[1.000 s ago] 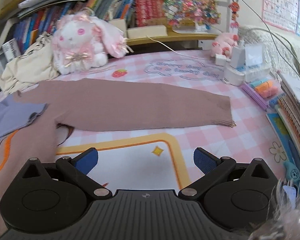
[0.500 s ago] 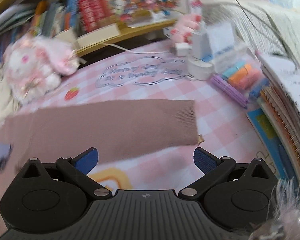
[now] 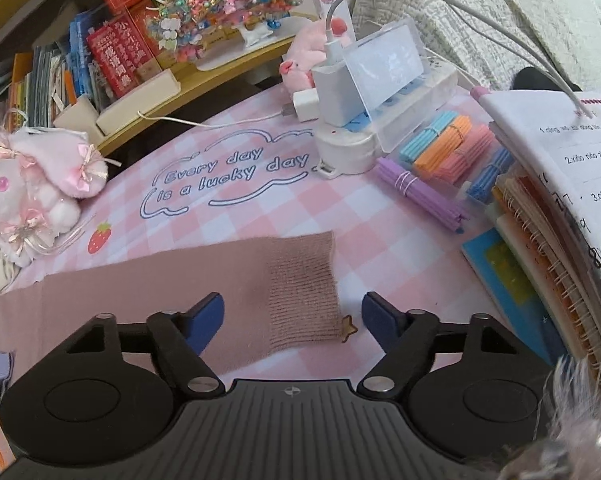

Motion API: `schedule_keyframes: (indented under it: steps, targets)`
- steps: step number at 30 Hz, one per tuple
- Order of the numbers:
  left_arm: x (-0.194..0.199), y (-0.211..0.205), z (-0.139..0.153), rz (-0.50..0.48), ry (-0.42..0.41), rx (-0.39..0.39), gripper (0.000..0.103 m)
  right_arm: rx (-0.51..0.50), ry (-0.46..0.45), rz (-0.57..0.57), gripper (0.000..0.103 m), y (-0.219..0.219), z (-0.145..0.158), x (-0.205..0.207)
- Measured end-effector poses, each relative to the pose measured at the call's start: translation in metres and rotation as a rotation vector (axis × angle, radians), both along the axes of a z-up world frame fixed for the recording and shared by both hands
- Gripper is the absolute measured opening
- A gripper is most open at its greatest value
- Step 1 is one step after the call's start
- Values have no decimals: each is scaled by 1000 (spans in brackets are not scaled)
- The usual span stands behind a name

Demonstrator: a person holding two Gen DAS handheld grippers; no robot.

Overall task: Fold clothes
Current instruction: 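Move the right gripper to the mauve sleeve cuff and grasp it, then lift the mauve sleeve and fold it across the sweater body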

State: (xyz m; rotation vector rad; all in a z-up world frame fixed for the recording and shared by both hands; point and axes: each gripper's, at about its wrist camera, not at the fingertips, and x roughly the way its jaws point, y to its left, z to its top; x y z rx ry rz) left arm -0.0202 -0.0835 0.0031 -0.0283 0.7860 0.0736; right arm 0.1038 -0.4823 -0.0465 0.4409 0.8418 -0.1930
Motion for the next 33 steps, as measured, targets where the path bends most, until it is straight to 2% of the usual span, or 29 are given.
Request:
schedule_keyframes:
  steps: [2,4,5,6,9,15,17,22,28,33]
  targets:
    - [0,2,-1,14,8,-12,99,4,-19,6,53,-1,-1,0]
    - [1,4,-3,30,18,-27,99,18,-39,16,48,-2,-2,2]
    - [1,6,-3,37,21,-34,99,41,-49,24,40,-3,-3,3]
    - [0,7,-4,42,22,-41,99,65,-58,32,36,-4,-4,4]
    - [0,10,-4,56,25,-58,99,149,-81,51,35,-7,-7,7]
    - [-1,11,-4,57,24,-64,99,178,-89,53,34,-5,-7,6]
    - [0,11,-3,52,24,-60,99,131,-71,62,17,-2,-7,9]
    - [0,10,-4,37,30,-33,99,123,-53,64,13,-2,-4,11]
    - [-2,12,-5,13,37,11,99,151,-108,100,13,11,20,12]
    - [-6,22,-4,-14,24,34,99,165,-154,158,13,39,45,17]
